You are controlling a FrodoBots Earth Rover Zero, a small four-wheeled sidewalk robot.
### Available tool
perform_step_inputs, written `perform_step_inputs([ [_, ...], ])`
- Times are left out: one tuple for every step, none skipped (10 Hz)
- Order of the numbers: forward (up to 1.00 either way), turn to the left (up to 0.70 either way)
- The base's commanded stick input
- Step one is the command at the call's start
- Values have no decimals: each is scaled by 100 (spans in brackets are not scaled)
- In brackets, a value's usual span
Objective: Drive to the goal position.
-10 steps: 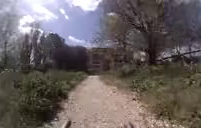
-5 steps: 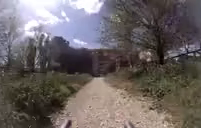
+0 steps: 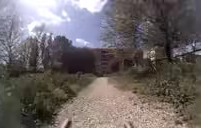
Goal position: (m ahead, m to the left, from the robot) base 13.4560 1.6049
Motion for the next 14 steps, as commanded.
perform_step_inputs([
  [85, 0],
  [85, 0],
  [85, 0],
  [85, -29],
  [85, -16],
  [85, -8],
  [85, -5],
  [85, -3],
  [85, -1],
  [85, -28],
  [85, 0],
  [85, -1],
  [85, -19],
  [85, -29],
])
